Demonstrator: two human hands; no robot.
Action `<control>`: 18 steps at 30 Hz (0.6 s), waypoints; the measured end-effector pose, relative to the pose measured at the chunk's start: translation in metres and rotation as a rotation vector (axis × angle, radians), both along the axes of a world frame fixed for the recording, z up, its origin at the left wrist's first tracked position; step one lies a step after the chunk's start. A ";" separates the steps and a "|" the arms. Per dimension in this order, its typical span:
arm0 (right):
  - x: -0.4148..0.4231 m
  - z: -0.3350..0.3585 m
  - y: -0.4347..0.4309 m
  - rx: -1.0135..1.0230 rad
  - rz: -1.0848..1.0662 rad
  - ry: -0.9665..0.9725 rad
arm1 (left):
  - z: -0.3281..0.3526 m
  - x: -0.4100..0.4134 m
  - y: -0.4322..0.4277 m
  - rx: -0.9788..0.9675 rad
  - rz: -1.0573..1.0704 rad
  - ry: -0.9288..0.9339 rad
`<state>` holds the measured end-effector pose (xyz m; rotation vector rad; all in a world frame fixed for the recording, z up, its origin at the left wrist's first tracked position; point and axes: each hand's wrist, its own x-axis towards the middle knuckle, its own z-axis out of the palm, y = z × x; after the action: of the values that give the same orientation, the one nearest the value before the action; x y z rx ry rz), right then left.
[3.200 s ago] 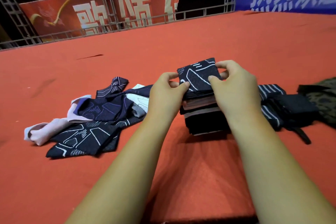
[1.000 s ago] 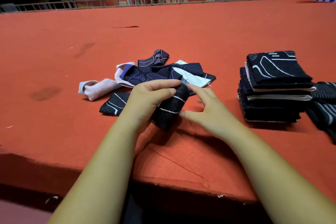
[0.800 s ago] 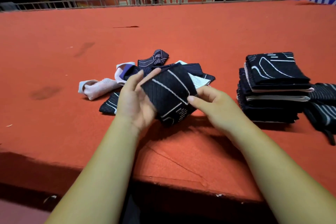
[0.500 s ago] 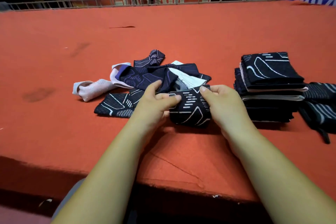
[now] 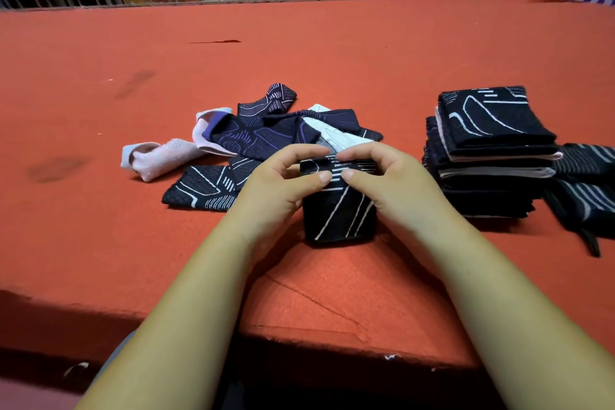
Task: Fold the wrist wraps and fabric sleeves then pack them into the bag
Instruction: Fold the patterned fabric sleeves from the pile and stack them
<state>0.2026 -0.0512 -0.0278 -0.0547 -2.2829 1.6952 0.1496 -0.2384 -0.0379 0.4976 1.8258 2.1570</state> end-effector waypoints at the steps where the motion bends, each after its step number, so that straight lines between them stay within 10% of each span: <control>1: 0.001 0.000 0.000 0.000 -0.005 0.005 | 0.000 0.001 0.000 -0.036 -0.008 0.015; 18: -0.008 -0.004 0.002 0.094 -0.019 0.137 | 0.003 0.001 0.005 -0.136 0.298 0.237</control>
<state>0.1942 -0.0489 -0.0321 0.0576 -2.2493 1.5300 0.1502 -0.2330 -0.0352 0.4944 2.2867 2.2140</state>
